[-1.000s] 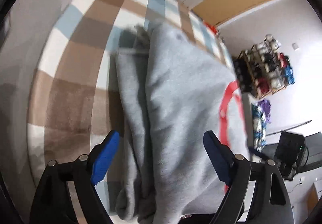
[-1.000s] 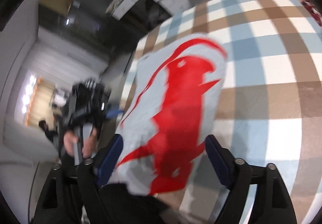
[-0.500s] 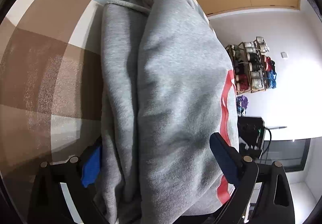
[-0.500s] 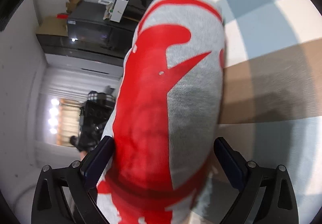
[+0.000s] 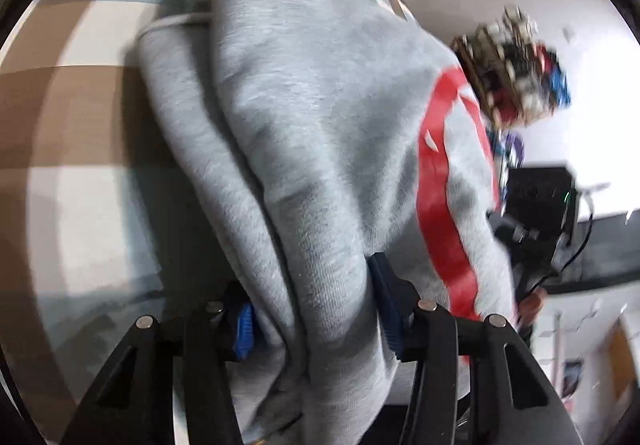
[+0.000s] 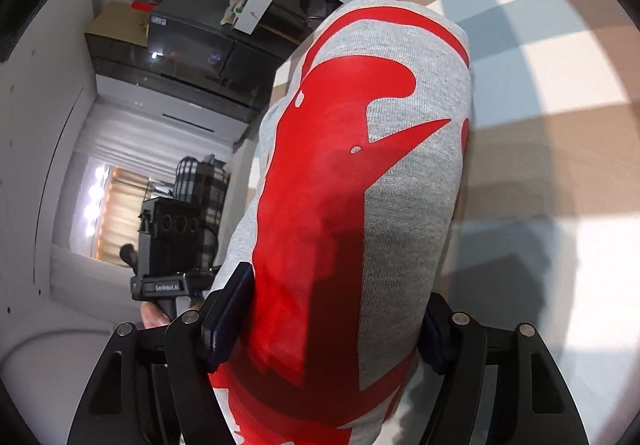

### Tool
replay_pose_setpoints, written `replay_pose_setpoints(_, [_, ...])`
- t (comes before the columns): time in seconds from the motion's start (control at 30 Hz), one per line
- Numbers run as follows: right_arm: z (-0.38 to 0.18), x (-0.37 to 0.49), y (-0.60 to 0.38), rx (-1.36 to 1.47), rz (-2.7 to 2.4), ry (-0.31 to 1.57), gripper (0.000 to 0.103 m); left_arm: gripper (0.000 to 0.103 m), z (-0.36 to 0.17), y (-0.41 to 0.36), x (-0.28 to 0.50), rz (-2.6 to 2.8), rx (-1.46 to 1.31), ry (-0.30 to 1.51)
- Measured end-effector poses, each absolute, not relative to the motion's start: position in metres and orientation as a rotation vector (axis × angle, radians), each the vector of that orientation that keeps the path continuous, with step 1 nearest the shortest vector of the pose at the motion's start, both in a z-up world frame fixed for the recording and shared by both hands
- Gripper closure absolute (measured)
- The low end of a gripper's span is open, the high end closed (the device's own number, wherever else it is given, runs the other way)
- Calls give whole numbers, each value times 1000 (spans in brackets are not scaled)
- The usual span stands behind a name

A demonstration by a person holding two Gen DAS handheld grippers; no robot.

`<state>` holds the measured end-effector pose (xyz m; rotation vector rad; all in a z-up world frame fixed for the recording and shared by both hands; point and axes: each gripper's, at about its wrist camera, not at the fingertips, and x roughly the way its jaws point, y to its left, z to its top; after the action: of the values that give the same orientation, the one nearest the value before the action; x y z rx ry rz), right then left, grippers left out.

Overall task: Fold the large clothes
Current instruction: 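Lift the hoodie bundle off the bed with both grippers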

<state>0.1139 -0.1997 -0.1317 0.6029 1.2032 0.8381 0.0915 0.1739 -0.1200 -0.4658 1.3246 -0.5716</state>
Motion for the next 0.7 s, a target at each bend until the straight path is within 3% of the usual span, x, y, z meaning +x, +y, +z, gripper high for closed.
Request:
replay_pose_setpoints(0.1, [-134, 104, -219, 605, 841, 1212, 31, 52, -122, 154, 88, -553, -457, 1338])
replay_pose_setpoints(0.2, [-136, 103, -223, 643, 824, 1209, 31, 36, -124, 151, 91, -490, -437, 1312])
replay_pose_setpoints(0.23, [-136, 102, -221, 638, 818, 1201, 31, 23, -125, 152, 91, -466, -427, 1309])
replay_pose_setpoints(0.27, [-133, 103, -217, 628, 817, 1196, 31, 19, -127, 152, 93, -439, -415, 1305])
replay_pose_setpoints(0.5, [-130, 96, -217, 629, 805, 1175, 31, 20, -129, 160, 90, -446, -360, 1187])
replay_pose_setpoints(0.7, [-134, 98, -221, 639, 821, 1164, 29, 43, -121, 162, 80, -495, -308, 1114])
